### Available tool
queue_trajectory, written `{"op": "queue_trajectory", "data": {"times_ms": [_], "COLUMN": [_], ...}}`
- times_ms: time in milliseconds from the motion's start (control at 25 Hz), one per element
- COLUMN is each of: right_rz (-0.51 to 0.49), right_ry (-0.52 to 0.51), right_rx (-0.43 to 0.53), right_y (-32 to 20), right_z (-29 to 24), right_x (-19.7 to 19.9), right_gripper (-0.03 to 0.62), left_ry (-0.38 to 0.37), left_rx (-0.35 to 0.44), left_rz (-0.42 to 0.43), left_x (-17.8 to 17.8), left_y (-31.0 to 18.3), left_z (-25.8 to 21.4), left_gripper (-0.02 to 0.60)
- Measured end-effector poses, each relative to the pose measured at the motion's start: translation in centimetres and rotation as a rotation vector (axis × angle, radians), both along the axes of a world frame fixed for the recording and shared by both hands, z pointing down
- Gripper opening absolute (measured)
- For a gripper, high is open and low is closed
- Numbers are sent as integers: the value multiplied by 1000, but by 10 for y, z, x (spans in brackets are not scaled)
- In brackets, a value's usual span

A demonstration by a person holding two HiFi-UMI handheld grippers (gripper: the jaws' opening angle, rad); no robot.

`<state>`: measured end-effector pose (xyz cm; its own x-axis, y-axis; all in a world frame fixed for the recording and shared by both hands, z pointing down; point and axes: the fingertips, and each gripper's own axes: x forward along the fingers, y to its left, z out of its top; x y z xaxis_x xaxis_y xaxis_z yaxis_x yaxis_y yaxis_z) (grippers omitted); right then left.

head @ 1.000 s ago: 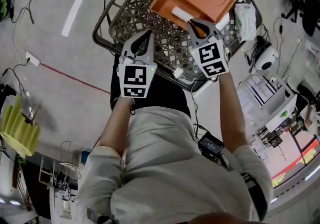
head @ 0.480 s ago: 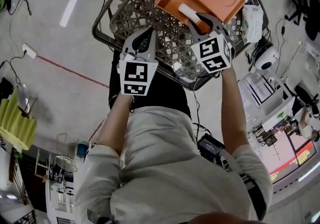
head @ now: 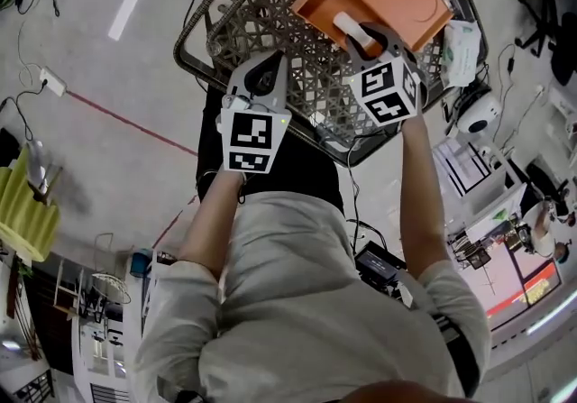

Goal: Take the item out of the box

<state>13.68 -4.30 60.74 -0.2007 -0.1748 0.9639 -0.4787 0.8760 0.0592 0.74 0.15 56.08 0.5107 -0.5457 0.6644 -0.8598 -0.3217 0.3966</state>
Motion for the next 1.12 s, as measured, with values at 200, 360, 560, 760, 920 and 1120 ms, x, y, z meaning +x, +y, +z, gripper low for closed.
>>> {"op": "queue_trajectory", "data": {"times_ms": [200, 360, 560, 760, 920, 1120], "right_rz": [-14, -46, -83, -87, -86, -79], "right_ry": [22, 53, 88, 98, 108, 118], "right_rx": [-19, -24, -24, -42, -53, -63], "right_y": [-2, -1, -2, -3, -3, -5], "right_z": [7, 15, 21, 22, 26, 29], "right_x": [-3, -4, -4, -6, -6, -7], "right_gripper": [109, 109, 114, 120, 124, 126], "left_ry": [8, 13, 19, 24, 25, 25], "left_rx": [-5, -14, -24, -29, -27, -30], "left_rz": [-1, -7, -18, -24, -29, -31], "left_x": [-1, -3, -6, -8, -11, -15], "left_y": [1, 4, 6, 8, 4, 4], "left_z": [1, 4, 6, 6, 6, 8], "left_gripper": [11, 11, 11, 11, 11, 11]}}
